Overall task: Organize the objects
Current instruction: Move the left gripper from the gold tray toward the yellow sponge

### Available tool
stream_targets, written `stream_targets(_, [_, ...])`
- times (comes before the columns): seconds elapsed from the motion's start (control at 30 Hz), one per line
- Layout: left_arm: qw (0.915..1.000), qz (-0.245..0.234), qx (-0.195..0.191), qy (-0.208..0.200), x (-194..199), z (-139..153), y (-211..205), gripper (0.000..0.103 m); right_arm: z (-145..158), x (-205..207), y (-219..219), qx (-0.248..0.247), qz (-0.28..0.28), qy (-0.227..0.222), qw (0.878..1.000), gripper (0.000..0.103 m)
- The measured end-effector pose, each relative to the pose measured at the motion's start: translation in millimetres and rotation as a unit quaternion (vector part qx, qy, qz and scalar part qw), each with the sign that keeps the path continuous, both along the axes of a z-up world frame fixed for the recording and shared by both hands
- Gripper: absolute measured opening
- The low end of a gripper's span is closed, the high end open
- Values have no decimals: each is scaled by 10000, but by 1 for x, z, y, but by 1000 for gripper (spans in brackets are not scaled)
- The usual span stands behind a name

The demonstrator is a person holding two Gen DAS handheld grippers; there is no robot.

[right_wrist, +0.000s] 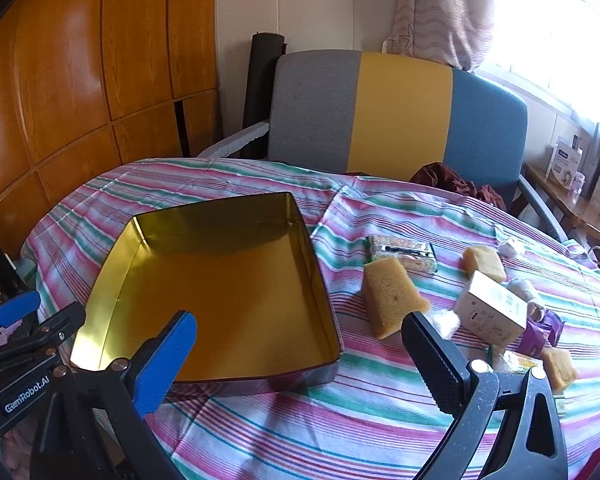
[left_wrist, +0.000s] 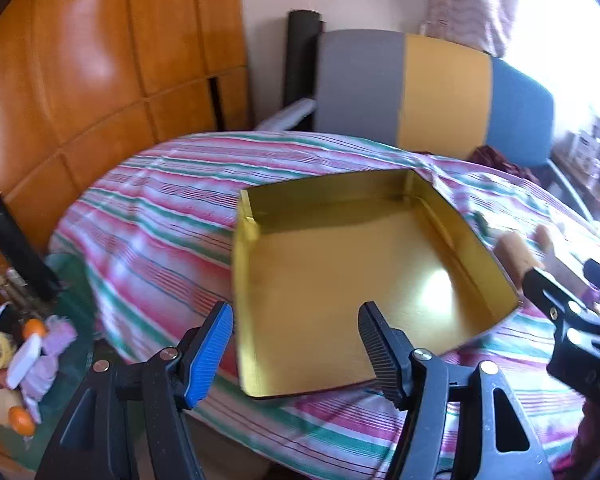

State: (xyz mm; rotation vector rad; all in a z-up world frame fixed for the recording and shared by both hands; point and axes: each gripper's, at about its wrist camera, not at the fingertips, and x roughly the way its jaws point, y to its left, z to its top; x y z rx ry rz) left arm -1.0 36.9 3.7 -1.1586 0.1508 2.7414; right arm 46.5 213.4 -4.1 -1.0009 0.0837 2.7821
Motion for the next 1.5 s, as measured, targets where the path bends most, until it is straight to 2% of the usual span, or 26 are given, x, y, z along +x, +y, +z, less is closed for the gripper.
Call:
stream_targets(0.23, [9932,-935,569,-388,5,-9,20,66,-1,5,29,-96,-284,-55,9995,103])
stream_targets(0.4, [9901,-1142,563,-593,7,-13,38,66,-3,9,56,-214,-545,-152,9982,103])
stream_targets(0.47, [9883,-1325,510,-558,7,-13,48,66,-4,13,73,-349,-665,-199,9970,103])
stream_targets(0.57, [9814,-1616,739,-729,3,-13,56,66,-4,22,104,-414,-956,-238,9943,103])
stream_targets(0.63, [9803,-1736,639,-690,4,-11,65,67,-4,29,128,-413,-1186,-277,9917,103])
stream_targets(0.73, [9727,-2043,650,-884,-2,-10,85,72,-1,40,167,-406,-1512,-341,9871,103])
stream_targets(1.03, [9462,-2859,714,-1340,-16,8,168,72,-11,61,260,-635,-2130,-219,9748,103])
stream_targets(1.17, [9389,-2998,708,-1536,-35,10,207,72,-18,64,278,-1060,-2267,-170,9680,103])
stream_targets(1.27, [9272,-2985,813,-2109,-58,-1,234,72,-17,65,278,-1128,-2236,-91,9681,103])
stream_targets(1.4, [9322,-2781,549,-2251,-78,-14,260,71,-17,64,279,-1193,-2172,-59,9688,103])
stream_targets(1.47, [9305,-2682,493,-2447,-87,-23,270,72,-16,65,280,-1201,-2155,3,9691,103])
stream_targets(1.5, [9326,-2598,391,-2476,-91,-27,275,72,-15,66,280,-1228,-2136,23,9692,103])
